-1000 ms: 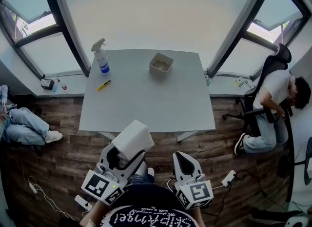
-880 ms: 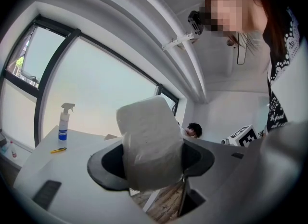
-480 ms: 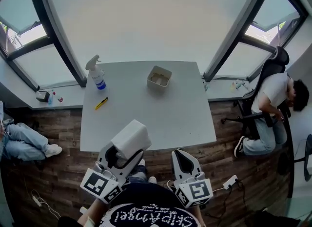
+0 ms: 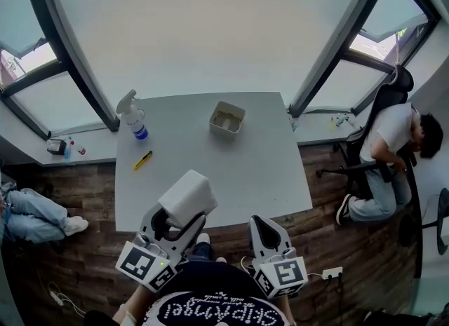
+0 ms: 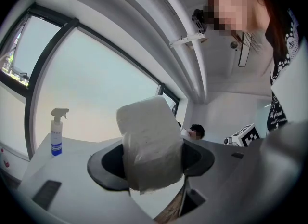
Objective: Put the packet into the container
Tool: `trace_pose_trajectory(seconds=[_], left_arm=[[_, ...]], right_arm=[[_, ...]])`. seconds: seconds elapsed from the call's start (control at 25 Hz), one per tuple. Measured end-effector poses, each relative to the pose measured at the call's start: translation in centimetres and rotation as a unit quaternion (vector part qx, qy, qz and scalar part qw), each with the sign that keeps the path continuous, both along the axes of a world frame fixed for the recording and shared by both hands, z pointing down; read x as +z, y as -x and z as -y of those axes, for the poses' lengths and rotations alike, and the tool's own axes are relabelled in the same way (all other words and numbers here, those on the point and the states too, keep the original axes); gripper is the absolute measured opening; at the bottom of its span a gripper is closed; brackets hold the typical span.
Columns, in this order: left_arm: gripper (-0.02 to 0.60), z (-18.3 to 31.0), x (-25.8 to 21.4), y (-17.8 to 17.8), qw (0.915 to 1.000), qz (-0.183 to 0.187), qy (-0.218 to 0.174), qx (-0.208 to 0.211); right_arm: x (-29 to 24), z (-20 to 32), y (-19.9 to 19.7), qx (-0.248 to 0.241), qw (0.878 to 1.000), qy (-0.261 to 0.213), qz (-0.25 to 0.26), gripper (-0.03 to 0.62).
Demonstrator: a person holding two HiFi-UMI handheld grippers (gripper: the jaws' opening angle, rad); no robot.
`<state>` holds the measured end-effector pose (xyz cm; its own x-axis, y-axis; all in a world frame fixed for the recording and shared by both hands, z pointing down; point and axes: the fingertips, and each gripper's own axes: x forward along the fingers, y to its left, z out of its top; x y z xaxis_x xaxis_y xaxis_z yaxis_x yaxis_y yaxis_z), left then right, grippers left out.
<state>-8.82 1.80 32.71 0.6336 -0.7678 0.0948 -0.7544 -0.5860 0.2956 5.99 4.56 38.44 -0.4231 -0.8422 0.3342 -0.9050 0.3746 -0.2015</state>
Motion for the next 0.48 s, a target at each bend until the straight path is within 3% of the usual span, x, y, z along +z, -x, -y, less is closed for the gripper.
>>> trace_pose_trajectory(seconds=[0.48], left_arm=[[0.282,2.3,0.6,2.8,1.0,-0.002,0.002,0.008]], right_arm=[[0.2,2.2,2.1,0.017,1.0,-0.006,0.007,0.017]])
